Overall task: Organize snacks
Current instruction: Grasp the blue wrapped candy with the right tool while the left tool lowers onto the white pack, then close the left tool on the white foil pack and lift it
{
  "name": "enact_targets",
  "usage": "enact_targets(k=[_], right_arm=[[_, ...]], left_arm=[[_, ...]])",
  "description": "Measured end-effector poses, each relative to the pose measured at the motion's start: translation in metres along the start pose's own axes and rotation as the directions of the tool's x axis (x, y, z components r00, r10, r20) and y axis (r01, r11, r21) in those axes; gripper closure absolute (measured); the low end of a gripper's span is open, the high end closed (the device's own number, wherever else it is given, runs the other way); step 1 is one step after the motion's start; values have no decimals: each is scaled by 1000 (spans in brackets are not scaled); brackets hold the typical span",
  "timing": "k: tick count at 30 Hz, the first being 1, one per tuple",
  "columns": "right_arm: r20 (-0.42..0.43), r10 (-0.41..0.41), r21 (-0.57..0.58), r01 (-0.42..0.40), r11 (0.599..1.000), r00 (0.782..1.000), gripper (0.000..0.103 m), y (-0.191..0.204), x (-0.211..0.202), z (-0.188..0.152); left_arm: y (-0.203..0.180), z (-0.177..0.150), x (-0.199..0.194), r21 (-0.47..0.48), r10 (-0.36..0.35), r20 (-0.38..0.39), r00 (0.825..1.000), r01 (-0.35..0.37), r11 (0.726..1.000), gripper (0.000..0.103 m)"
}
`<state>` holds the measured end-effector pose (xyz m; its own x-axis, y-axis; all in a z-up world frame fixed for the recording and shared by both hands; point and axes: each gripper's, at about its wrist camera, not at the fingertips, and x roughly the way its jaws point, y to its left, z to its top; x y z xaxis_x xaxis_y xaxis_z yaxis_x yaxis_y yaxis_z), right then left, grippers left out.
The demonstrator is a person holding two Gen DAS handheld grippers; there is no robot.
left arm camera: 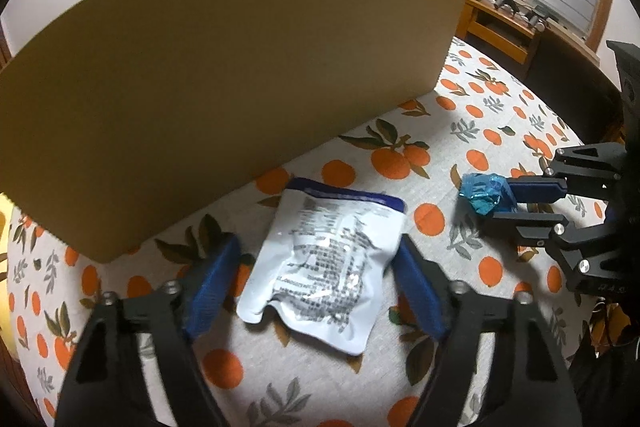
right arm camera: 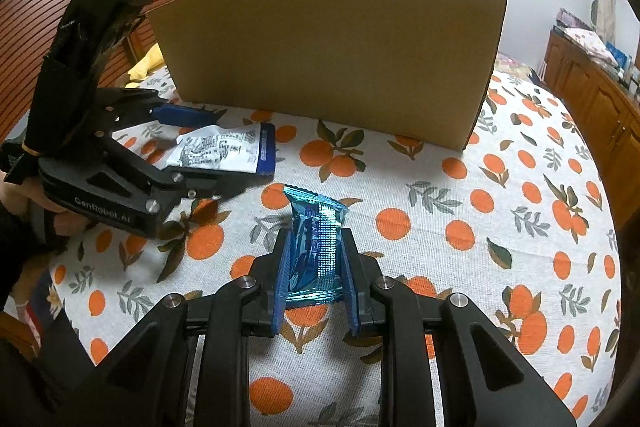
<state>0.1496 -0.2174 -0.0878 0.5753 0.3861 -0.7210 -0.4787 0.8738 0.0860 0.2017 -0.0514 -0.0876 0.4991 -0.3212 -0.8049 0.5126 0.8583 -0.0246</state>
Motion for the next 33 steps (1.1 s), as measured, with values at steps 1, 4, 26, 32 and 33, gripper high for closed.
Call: enact_targets(k=[1, 4, 26, 32, 33], right_arm=[[0, 0, 1, 0, 1000, 1000, 82, 0, 0, 0], [0, 1, 2, -1, 1000, 1000, 82, 0, 0, 0], [4, 0, 5, 0, 1000, 1000, 82, 0, 0, 1], [26, -12, 6, 12, 1000, 1000, 82, 1, -5, 1], [27, -14, 7, 14, 1000, 1000, 82, 1, -6, 0]], left_arm=[[1, -1, -2, 0, 0, 3, 1000, 0, 1000, 40], [4, -4, -6, -4, -2, 5, 1000, 2, 1000, 46], [-6, -12, -37, -16, 19, 74, 997, -18, 1000, 46], [-12, -4, -55, -1, 19, 112, 993, -20, 1000, 46], [-14, -3, -58, 0, 20, 120, 993, -20, 1000, 46]])
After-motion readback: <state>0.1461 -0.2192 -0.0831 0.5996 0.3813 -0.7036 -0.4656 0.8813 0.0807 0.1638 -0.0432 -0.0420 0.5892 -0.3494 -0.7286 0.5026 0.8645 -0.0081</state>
